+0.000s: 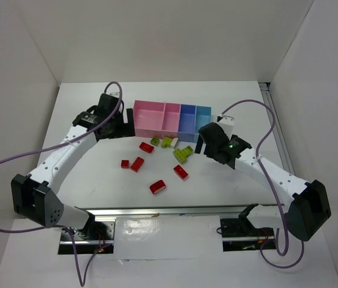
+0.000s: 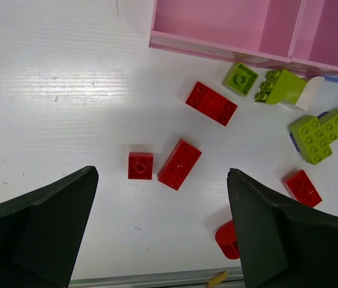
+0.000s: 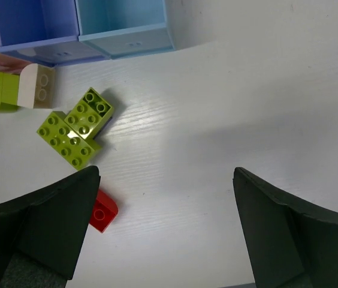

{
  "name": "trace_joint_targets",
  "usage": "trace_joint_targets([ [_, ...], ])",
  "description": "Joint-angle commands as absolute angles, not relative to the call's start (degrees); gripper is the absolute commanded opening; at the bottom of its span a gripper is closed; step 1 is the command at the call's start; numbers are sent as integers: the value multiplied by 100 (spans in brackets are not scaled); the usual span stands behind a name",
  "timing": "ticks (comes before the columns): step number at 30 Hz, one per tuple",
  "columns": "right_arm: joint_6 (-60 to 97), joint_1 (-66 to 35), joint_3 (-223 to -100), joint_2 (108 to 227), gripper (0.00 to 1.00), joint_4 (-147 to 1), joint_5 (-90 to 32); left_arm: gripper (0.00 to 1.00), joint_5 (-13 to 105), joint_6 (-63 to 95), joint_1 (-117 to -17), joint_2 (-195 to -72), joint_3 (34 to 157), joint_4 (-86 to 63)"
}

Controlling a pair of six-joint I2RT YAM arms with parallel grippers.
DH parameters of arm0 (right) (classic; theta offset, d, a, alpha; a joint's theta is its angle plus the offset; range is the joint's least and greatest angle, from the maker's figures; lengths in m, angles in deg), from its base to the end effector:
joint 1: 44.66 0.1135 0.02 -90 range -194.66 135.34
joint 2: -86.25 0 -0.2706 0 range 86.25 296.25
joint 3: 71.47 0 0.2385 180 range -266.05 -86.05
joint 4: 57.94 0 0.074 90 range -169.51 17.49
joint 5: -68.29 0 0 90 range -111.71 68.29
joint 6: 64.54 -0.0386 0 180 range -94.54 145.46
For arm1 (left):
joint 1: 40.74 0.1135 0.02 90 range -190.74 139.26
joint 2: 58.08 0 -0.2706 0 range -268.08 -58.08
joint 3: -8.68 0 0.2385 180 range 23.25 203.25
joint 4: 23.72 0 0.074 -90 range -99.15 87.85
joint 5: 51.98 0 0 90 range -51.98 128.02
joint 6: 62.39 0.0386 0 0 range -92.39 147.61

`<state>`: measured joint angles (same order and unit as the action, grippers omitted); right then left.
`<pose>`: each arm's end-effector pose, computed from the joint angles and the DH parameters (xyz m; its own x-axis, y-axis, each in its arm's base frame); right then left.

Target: Sort the legos into containers by color

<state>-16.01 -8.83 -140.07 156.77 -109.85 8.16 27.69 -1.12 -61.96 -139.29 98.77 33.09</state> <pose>0.1990 0.1200 0.2739 -0.6688 0.2254 -0.7085 0.2316 0.9687 0.0896 0.2722 -0.0983 0.3346 -0.7241 -0.2261 -0.6515 -0.1186 0.9715 -0.2054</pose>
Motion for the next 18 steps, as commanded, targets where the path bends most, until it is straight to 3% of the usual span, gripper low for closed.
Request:
trace_joint_targets([
  [1,-1576,-907,-14072,15674,100,-10899,722,100,2764,-253,-6193,-13657,9813,3138],
  [18,-979,-793,-13466,15375,100,-10380,177,100,3090,-438,-6087,-13499,9716,2821],
])
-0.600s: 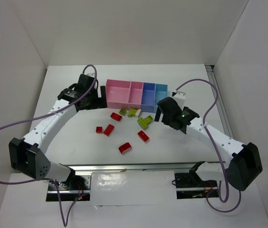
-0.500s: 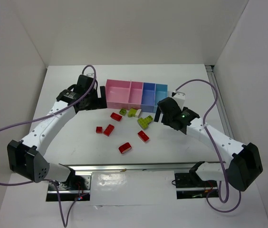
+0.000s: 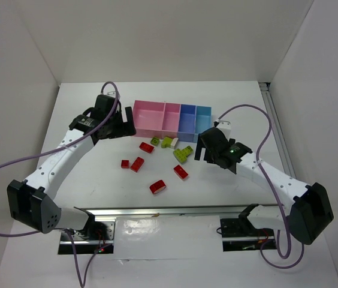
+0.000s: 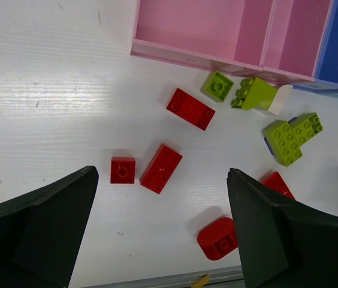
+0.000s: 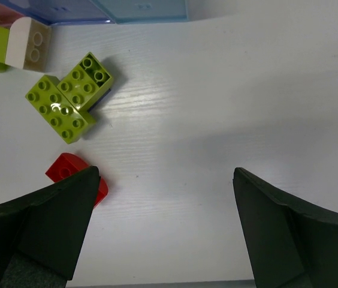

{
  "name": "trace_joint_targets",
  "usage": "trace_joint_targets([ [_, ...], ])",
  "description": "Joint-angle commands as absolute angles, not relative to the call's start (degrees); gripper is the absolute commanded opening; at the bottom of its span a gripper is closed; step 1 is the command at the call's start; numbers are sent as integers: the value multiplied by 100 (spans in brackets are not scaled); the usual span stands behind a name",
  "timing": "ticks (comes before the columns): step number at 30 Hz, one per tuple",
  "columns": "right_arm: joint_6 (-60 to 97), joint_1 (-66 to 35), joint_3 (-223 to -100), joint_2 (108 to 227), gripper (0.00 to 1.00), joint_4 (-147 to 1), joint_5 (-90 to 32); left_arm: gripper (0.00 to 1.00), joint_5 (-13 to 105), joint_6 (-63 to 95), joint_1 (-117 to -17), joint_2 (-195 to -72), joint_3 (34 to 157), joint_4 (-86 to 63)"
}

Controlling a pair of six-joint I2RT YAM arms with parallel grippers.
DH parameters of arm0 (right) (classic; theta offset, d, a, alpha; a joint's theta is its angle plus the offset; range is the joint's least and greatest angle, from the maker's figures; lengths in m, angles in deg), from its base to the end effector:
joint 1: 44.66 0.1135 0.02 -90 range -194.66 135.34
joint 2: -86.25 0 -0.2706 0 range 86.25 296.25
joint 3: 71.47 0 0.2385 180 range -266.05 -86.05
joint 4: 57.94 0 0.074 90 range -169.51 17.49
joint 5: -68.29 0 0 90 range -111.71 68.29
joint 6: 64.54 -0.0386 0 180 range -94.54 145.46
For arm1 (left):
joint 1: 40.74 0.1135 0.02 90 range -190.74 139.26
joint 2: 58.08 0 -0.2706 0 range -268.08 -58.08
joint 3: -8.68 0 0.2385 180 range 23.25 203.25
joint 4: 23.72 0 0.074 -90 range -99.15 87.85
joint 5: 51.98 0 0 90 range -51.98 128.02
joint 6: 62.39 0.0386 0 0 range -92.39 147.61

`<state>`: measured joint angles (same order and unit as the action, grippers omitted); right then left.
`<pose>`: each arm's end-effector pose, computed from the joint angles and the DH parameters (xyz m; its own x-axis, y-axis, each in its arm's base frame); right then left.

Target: Sort the legos into containers by color

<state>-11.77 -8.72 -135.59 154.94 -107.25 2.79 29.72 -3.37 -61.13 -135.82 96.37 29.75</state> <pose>0.1905 0.1184 0.2584 -0.7241 0.1550 -0.6720 0.1280 0.9877 0.0899 0.2633 -0.0919 0.3419 -0.6803 -0.2905 -0.6729 -0.1208 0.9500 -0.2880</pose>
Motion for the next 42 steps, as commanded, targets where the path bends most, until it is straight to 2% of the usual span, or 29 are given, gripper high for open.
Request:
trace_joint_targets([
  [1,-978,-793,-13396,15375,100,-10328,107,100,3151,-438,-6087,-13499,9769,2821],
  [8,-557,-468,-13342,15384,100,-10029,-192,100,3257,-438,-6087,-13437,9716,2716],
  [15,103,296,-13570,16208,100,-9870,-518,100,3599,-333,-6087,-13437,9716,2663],
  [21,577,420,-13711,17069,100,-9458,-983,99,3599,-333,-6087,-13498,9664,2663],
  [27,779,587,-13773,17528,98,-9036,-887,99,3652,-227,-6087,-13552,9664,2663],
  [30,780,587,-13773,17704,91,-8842,-756,99,3652,-227,-6087,-13604,9664,2663],
  [32,780,587,-13773,17844,82,-8659,-642,99,3652,-227,-6087,-13665,9664,2663],
  [34,832,587,-13720,17845,58,-8587,-641,99,3652,-175,-6087,-13666,9664,2715],
  [36,832,587,-13720,17845,44,-8587,-693,99,3652,-175,-6087,-13666,9725,2715],
  [37,832,587,-13781,17775,30,-8709,-694,99,3582,-175,-6087,-13666,9725,2715],
  [42,780,640,-14001,16625,29,-9184,-396,100,3731,19,-6034,-13666,9725,2768],
])
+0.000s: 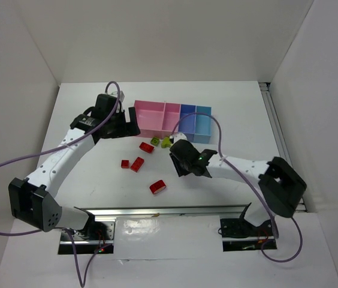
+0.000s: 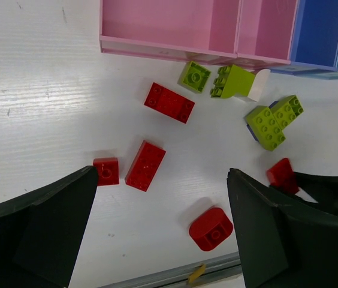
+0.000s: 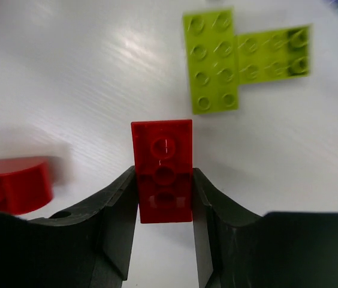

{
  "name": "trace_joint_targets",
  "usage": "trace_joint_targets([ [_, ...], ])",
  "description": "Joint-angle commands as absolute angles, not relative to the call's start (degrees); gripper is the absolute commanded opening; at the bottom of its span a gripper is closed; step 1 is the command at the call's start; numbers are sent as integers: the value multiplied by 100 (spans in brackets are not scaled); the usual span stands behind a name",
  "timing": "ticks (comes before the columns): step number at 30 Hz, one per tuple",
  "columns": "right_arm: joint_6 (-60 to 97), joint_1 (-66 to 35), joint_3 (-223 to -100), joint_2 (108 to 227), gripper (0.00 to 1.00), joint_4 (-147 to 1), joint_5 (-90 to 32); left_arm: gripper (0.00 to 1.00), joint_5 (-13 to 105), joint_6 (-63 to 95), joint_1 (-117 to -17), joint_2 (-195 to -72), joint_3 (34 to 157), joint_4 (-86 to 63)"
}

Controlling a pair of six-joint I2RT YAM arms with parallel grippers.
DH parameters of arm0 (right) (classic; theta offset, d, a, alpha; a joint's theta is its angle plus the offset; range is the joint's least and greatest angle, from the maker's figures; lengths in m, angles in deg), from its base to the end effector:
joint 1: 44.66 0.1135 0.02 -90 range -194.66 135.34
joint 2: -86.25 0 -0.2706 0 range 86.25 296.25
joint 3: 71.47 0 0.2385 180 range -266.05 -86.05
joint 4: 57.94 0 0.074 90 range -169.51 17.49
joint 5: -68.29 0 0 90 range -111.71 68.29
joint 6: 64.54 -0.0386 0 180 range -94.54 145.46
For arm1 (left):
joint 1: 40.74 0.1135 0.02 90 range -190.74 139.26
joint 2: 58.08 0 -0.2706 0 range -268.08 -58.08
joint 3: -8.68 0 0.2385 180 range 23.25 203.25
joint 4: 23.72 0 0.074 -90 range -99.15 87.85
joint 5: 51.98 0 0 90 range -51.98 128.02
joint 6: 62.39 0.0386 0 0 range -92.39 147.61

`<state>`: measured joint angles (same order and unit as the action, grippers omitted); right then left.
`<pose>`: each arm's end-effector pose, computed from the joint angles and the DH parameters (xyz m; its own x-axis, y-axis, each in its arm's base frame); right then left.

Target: Sort the legos into containers by color

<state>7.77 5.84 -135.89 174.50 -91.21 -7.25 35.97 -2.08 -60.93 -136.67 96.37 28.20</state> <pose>0.1922 0.2179 0.1941 -0.7096 -0.3983 -0.5812 -0.4674 0.8834 -0.0347 0.2675 -0.0969 0.3400 -0.7128 -0.2653 -0.6492 -0.0377 0.9389 -0.3422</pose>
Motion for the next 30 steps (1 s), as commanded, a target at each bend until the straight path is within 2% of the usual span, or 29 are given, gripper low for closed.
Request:
trace_joint_targets([
  [1,780,640,-14062,16458,29,-9185,-169,100,3731,19,-6034,-13666,9725,2768],
  [5,666,167,-14667,16367,29,-9254,288,100,3783,19,-6034,-13727,9664,2768],
  [7,570,-255,-15378,16824,29,-9430,561,100,3784,19,-6034,-13789,9611,2768],
  [11,569,-1010,-15968,17693,32,-9326,388,99,3531,142,-6472,-14095,9391,2716],
  [21,639,-1935,-16462,18723,32,-9018,106,97,3310,89,-6737,-14965,9128,2663],
  [24,709,-2075,-16515,18855,42,-8947,-52,97,2987,28,-6877,-15081,9067,2602],
  [25,709,-2076,-16602,18942,48,-8947,-52,97,2906,28,-6939,-15133,9066,2601],
  [26,709,-2076,-16690,19013,58,-8999,-52,97,2905,28,-6940,-15134,9066,2601],
  [30,709,-2189,-16823,19066,80,-9114,0,96,2844,28,-6940,-15336,9118,2601],
])
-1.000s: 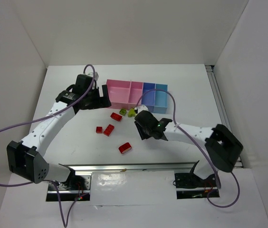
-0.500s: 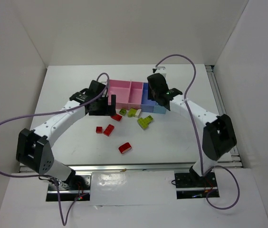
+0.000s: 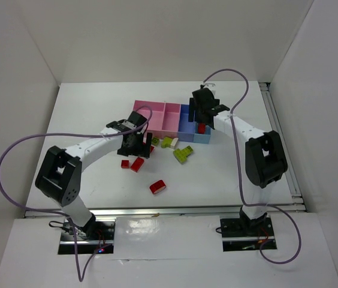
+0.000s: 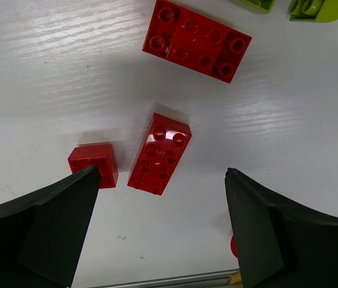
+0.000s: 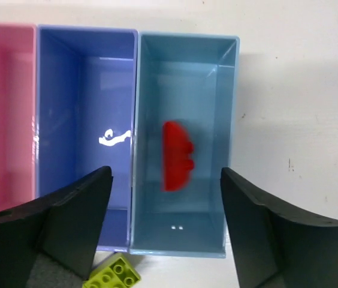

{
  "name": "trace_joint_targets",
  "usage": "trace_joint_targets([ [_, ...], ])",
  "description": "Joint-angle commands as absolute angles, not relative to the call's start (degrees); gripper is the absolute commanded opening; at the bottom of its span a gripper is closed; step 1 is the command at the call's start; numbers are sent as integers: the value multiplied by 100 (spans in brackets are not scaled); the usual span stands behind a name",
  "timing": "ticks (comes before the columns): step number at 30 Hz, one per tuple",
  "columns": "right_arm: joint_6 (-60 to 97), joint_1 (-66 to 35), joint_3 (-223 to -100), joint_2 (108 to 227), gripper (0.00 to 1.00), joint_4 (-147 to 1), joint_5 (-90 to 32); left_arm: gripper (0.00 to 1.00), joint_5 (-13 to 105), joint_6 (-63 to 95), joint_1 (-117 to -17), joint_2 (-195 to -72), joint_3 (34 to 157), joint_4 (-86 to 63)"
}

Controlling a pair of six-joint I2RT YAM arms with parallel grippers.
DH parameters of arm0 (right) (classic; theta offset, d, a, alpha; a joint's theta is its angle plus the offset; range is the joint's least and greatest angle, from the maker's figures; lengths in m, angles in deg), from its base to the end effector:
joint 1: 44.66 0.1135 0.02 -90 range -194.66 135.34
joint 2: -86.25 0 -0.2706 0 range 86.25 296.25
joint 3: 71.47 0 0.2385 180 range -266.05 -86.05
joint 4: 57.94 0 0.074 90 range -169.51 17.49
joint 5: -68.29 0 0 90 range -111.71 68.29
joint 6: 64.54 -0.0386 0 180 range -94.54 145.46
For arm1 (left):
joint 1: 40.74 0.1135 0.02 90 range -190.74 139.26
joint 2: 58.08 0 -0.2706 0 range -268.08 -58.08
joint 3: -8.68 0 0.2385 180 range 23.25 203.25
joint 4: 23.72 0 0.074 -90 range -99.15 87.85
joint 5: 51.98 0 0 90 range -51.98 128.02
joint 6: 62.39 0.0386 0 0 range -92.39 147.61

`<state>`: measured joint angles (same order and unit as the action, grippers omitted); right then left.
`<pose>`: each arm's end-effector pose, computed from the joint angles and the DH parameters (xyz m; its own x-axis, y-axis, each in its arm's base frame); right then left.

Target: Sort the legos into containers by color

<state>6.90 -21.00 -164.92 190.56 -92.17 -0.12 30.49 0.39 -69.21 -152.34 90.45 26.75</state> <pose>0.3709 0.1470 0.2529 -0.6580 0.0348 -0.7522 0.0783 0.9967 -0.0223 0.2872 -0.1500 0.2318 -0.8885 -0.0340 -0.4577 0.0155 0.9944 -0.1041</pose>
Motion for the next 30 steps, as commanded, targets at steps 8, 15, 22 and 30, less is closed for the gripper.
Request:
trace_joint_targets([
  [8,762,-2190,-16208,17996,84,-9097,0,88,2343,-86,-7080,-15678,9197,2487],
  [15,429,-2243,-15390,16660,84,-9404,-315,89,2579,-456,-7080,-16013,9558,2434],
  [22,252,-2243,-15074,16211,84,-9650,-457,86,2448,-403,-7080,-16267,9330,2566],
  [30,252,-2243,-15021,16209,84,-9703,-457,70,2151,-525,-7563,-16372,9180,2635],
])
